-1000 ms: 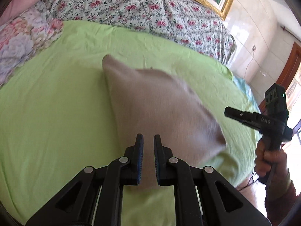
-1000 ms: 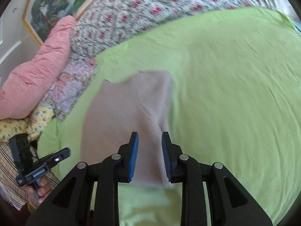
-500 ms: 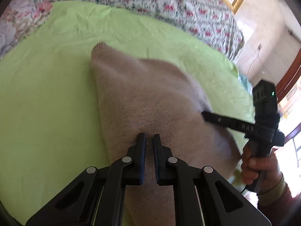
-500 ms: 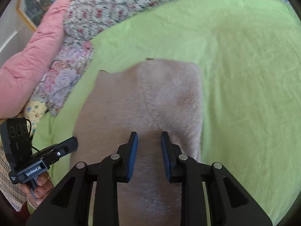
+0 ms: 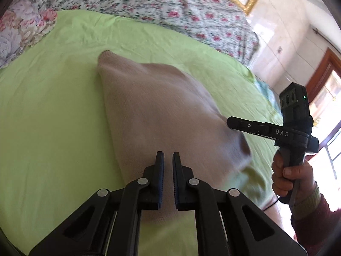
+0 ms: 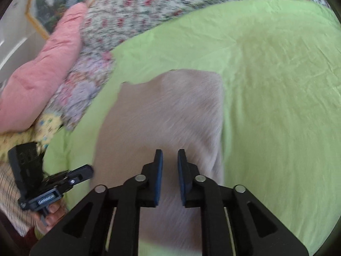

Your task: Fold small clothes

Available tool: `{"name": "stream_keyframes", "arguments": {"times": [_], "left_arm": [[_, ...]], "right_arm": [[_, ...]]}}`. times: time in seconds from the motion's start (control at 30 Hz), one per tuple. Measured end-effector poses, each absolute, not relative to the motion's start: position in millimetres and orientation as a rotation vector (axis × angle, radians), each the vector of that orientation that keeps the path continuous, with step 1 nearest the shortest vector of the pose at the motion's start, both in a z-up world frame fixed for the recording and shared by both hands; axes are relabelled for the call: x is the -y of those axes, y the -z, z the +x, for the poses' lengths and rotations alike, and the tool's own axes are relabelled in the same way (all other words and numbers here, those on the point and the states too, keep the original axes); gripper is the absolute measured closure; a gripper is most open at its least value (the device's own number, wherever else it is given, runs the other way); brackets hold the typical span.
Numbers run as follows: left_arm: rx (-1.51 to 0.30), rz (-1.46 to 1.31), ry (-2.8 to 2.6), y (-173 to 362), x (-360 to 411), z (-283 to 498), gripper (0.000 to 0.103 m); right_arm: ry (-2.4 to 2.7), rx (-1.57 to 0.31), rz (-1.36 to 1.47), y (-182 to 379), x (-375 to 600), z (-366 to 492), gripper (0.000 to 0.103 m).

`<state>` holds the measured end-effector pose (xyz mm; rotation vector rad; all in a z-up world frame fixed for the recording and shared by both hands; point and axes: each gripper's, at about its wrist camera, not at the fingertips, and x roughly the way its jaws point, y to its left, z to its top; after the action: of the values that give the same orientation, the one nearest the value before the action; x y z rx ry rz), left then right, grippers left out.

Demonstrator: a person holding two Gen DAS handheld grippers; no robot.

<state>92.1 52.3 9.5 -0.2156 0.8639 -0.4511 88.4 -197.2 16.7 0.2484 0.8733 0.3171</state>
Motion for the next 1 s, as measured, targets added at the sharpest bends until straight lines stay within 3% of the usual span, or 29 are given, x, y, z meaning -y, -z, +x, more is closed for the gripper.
{"name": "stream_keyframes", "arguments": {"times": [0.07,0.1,0.27,0.43,0.6,0.77,1.0], "left_arm": [[-0.875,-0.204,0.476,-6,-50,76,0.097],[-0.886,-0.191,0.478,-2,-48,71,0.097],[-0.95,-0.18,0.438,34,-51,67,0.097],[-0.94,-0.202,0.415,28,-52,62,0.096],[-0.913,-0.188,0.377,18,-52,49,0.086],[-0.899,-0.192,0.326,14,-53,41,0.067],[-0.892,-0.188,0.291,13,-59,28,0.063]], "right_arm": [[-0.326,-0.876,0.224,-18,191,63,0.066],[-0.318,-0.881,0.214,-16,190,54,0.065],[-0.217,-0.933,0.186,16,206,30,0.065],[-0.209,-0.898,0.192,12,205,29,0.065],[-0.21,-0.87,0.178,-1,199,15,0.062],[-0.208,-0.833,0.192,-11,192,-2,0.052],[-0.206,-0.816,0.175,-14,182,-29,0.05]]}}
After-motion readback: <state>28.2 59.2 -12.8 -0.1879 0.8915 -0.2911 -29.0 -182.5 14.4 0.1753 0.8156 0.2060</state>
